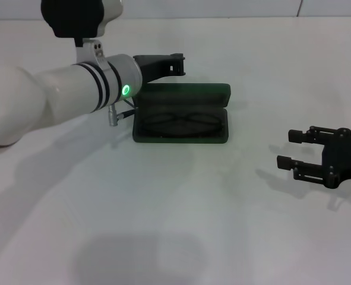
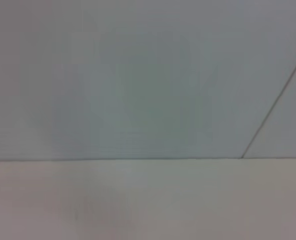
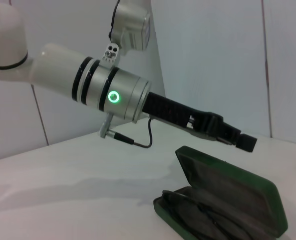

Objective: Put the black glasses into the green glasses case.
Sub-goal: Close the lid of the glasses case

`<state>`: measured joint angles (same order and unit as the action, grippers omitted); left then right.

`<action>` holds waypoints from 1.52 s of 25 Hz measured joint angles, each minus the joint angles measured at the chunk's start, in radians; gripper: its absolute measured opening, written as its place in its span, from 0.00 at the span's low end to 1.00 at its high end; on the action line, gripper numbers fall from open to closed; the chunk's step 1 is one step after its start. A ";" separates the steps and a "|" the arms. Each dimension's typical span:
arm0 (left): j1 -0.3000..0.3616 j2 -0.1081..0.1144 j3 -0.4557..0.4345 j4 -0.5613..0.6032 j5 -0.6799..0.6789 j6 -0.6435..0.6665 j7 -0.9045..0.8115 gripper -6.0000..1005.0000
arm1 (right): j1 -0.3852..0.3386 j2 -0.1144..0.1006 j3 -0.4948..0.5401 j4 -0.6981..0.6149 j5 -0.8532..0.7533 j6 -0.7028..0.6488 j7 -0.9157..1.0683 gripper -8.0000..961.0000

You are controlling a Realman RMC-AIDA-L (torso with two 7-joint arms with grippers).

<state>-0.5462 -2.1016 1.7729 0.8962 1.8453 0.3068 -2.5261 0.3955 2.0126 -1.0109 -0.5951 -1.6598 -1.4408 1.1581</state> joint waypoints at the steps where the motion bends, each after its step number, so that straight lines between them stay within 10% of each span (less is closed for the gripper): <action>1: 0.000 0.000 0.000 -0.004 -0.005 -0.003 0.002 0.05 | 0.000 0.000 0.000 0.000 0.000 0.000 0.000 0.66; 38: 0.130 0.005 0.035 0.012 -0.399 0.054 0.519 0.05 | 0.001 0.003 0.000 0.002 0.000 -0.007 0.001 0.66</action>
<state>-0.4161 -2.0969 1.8079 0.9079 1.4460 0.3606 -2.0067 0.3967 2.0156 -1.0109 -0.5930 -1.6597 -1.4479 1.1587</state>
